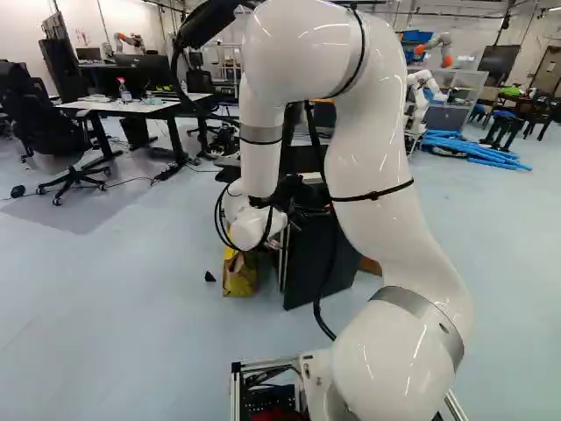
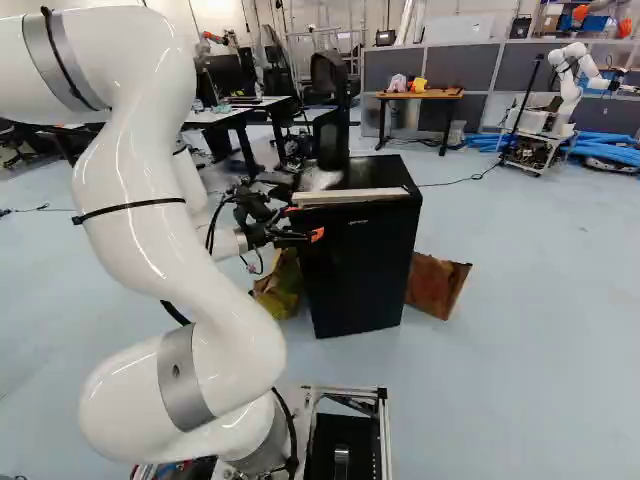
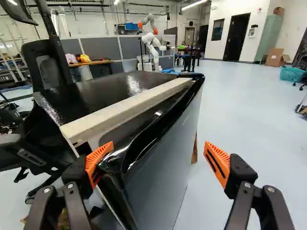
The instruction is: Grab a drink from the fridge
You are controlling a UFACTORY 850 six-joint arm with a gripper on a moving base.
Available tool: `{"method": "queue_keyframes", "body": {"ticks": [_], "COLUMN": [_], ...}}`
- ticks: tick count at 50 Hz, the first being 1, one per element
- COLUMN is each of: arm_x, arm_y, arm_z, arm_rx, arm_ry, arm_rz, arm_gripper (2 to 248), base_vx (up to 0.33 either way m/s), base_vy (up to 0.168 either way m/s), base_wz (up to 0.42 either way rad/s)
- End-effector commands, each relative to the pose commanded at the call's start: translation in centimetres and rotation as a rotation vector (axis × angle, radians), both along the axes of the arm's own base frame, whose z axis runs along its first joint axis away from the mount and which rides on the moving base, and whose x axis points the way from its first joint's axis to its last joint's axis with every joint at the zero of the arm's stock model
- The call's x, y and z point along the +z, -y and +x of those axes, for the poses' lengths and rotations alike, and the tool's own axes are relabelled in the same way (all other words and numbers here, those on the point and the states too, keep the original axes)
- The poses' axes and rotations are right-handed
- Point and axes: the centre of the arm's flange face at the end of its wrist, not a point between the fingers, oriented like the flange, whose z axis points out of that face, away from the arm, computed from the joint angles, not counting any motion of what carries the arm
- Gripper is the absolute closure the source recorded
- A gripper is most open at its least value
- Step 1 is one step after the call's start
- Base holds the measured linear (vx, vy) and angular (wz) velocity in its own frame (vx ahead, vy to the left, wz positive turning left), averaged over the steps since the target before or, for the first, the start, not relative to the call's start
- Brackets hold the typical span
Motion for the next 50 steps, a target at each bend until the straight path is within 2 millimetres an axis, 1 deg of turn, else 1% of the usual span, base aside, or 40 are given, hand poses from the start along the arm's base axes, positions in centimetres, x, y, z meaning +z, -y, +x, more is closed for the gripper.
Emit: {"method": "queue_keyframes", "body": {"ticks": [32,50], "arm_x": [0.1,0.1], "arm_y": [0.9,1.6], "arm_z": [-3.7,-6.2], "arm_rx": [-0.037,-0.056], "arm_ry": [-0.037,-0.063], "arm_rz": [-0.02,-0.037], "arm_gripper": [3,3], "base_vx": [0.0,0.0], "base_vy": [0.0,0.0], "base_wz": [0.0,0.0]}}
